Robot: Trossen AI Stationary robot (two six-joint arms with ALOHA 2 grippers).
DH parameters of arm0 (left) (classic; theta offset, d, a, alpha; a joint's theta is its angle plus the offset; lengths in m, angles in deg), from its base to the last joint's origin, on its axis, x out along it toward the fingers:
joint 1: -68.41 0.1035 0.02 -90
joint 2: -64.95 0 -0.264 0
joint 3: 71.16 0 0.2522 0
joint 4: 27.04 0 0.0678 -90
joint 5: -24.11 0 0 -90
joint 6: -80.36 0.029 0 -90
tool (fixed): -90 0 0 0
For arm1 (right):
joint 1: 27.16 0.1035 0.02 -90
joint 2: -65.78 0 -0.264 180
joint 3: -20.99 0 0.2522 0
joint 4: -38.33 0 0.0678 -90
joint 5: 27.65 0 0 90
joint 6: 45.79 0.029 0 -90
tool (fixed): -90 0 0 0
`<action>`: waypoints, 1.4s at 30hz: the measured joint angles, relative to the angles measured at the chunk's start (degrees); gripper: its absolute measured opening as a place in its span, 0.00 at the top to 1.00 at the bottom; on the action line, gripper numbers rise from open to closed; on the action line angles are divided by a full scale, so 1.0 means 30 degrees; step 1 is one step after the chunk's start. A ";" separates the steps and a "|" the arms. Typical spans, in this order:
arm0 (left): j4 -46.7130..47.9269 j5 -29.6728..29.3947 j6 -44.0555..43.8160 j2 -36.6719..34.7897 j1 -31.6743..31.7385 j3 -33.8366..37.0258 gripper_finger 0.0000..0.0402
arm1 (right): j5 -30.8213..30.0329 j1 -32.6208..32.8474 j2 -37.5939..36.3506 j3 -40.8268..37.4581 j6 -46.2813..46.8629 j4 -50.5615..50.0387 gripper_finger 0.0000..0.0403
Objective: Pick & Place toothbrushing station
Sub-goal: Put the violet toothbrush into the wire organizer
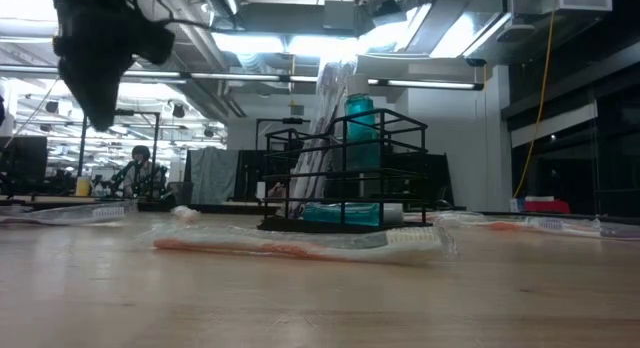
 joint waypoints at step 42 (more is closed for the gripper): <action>-0.5835 0.2753 0.5995 0.2945 0.5227 0.2900 0.64 | 0.0083 0.0051 0.0860 0.0000 0.1741 0.0022 0.75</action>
